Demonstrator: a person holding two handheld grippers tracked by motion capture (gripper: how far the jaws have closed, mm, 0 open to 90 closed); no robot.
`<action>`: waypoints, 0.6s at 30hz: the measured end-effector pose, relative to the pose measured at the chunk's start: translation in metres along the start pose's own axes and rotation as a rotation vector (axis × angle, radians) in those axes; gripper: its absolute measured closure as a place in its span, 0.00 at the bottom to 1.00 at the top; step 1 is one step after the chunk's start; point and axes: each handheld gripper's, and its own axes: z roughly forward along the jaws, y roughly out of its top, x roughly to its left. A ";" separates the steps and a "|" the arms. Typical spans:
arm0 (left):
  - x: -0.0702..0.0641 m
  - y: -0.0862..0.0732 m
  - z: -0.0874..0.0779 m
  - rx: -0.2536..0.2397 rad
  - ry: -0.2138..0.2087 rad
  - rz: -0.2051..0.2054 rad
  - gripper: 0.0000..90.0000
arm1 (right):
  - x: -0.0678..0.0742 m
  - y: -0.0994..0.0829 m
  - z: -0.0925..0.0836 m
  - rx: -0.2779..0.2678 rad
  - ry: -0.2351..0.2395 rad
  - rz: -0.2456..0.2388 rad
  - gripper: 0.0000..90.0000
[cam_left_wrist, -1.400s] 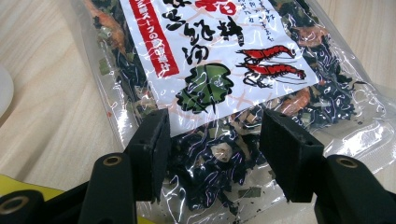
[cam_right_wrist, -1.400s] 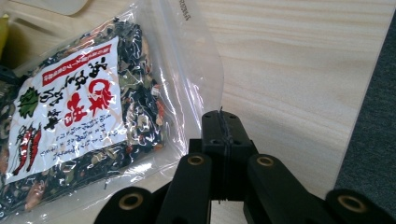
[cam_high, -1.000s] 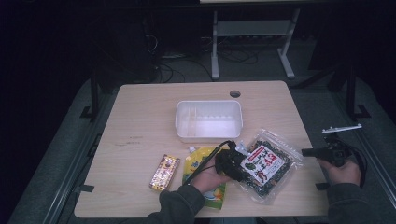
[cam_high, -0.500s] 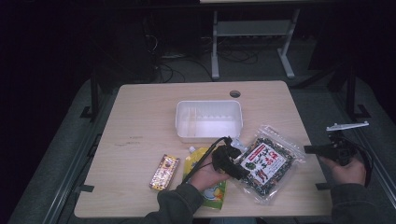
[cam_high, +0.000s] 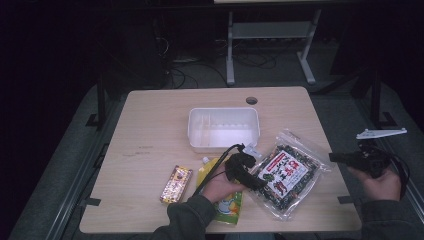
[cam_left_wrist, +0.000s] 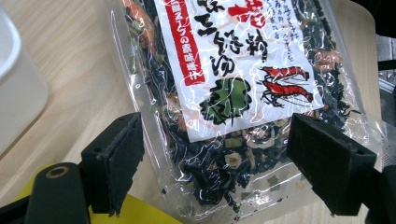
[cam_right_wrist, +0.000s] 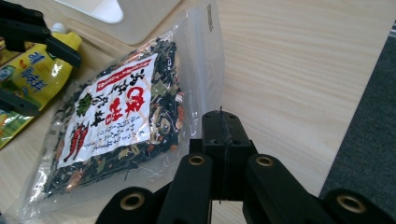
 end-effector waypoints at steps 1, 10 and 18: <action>0.001 0.000 0.000 -0.002 -0.004 -0.005 0.21 | 0.001 0.001 -0.002 -0.006 0.002 -0.005 1.00; 0.008 -0.001 -0.002 -0.007 -0.025 -0.023 0.21 | 0.013 0.012 -0.012 -0.030 0.007 -0.056 1.00; 0.011 -0.001 -0.003 -0.020 -0.031 -0.033 0.21 | 0.026 0.023 -0.024 -0.049 0.007 -0.110 1.00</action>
